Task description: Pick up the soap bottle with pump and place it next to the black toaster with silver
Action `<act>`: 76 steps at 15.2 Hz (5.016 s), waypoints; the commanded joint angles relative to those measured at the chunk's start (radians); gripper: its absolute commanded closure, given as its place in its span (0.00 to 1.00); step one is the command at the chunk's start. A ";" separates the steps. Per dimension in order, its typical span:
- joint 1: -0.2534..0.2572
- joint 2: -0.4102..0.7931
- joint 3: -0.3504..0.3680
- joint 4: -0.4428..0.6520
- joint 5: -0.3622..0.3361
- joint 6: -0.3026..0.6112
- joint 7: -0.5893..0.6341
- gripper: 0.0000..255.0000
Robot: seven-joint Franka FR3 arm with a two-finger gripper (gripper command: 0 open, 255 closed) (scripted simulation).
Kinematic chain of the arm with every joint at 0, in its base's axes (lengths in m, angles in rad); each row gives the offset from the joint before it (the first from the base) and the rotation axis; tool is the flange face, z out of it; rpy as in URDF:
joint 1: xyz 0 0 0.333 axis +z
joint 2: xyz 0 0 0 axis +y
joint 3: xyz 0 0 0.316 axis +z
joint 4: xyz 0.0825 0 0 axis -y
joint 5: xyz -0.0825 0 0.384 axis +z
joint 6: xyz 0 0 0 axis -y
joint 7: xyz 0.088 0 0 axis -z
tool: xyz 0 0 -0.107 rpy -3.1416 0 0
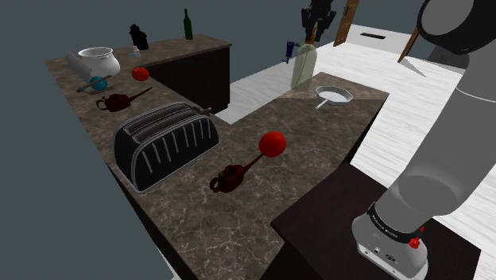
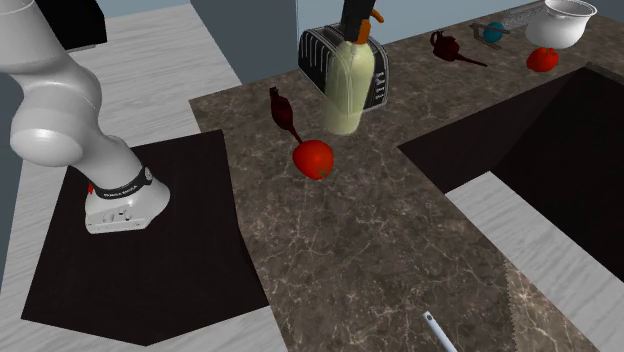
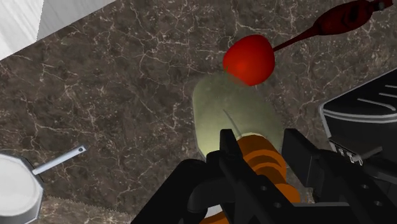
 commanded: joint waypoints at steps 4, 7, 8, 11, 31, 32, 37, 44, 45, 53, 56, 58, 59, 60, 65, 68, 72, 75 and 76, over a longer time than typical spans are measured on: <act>0.068 -0.013 0.050 -0.016 0.000 0.012 0.118 1.00; 0.108 -0.014 0.081 -0.016 0.002 0.018 0.190 1.00; 0.121 -0.011 0.091 -0.013 0.003 0.019 0.213 1.00; 0.159 0.002 0.121 0.005 0.008 0.020 0.283 1.00; 0.376 0.338 0.260 0.466 0.041 -0.072 0.665 1.00; 0.379 0.321 0.259 0.424 0.039 -0.047 0.663 1.00; 0.388 0.261 0.257 0.259 0.032 0.058 0.654 1.00; 0.396 0.215 0.257 0.093 0.028 0.178 0.644 1.00; 0.397 0.211 0.257 0.073 0.027 0.194 0.643 1.00; 0.402 0.189 0.257 -0.067 0.026 0.312 0.633 1.00; 0.403 0.187 0.257 -0.111 0.027 0.353 0.629 1.00; 0.404 0.186 0.257 -0.139 0.027 0.380 0.627 1.00; 0.404 0.186 0.258 -0.152 0.028 0.393 0.625 1.00; 0.404 0.187 0.258 -0.165 0.028 0.407 0.624 1.00; 0.406 0.192 0.258 -0.224 0.030 0.471 0.618 1.00; 0.406 0.198 0.259 -0.255 0.032 0.509 0.614 1.00; 0.407 0.209 0.260 -0.294 0.035 0.557 0.609 1.00; 0.407 0.220 0.261 -0.319 0.037 0.593 0.604 1.00; 0.407 0.224 0.261 -0.327 0.038 0.605 0.603 1.00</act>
